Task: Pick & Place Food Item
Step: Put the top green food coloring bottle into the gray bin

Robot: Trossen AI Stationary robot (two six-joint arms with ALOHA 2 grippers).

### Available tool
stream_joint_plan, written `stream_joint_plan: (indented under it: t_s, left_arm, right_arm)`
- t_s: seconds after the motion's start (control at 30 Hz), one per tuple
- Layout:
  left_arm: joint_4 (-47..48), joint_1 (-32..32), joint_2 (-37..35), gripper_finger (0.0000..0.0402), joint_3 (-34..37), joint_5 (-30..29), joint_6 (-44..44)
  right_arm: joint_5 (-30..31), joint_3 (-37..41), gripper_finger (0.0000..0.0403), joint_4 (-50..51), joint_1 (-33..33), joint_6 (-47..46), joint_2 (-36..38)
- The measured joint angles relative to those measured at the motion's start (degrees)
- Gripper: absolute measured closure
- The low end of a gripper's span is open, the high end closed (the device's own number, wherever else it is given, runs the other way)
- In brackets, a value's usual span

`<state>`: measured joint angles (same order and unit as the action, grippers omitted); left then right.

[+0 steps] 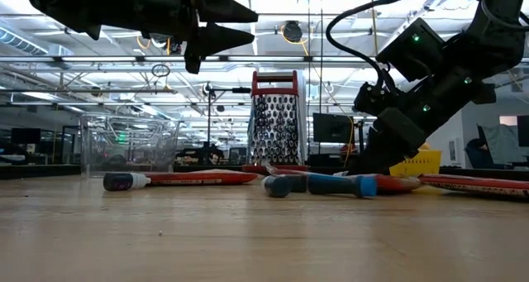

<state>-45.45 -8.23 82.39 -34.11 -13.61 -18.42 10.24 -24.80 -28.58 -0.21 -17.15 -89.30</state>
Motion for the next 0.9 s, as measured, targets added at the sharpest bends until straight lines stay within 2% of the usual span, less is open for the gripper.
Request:
stream_joint_plan:
  t_s: [0.23,0.6,0.9]
  left_arm:
    - [0.4,0.0,0.0,0.0229,0.0,0.0,-1.1]
    - [0.4,0.0,0.0,0.0229,0.0,0.0,-1.3]
    - [0.5,0.0,0.0,0.0229,0.0,0.0,-1.4]
  right_arm:
    - [-1.4,0.0,0.029,-0.5,0.0,0.0,0.0]
    - [-1.5,0.0,0.0271,-1.3,-0.2,-0.1,0.0]
    - [-1.5,0.0,0.0272,-3.3,-0.2,-0.7,0.0]
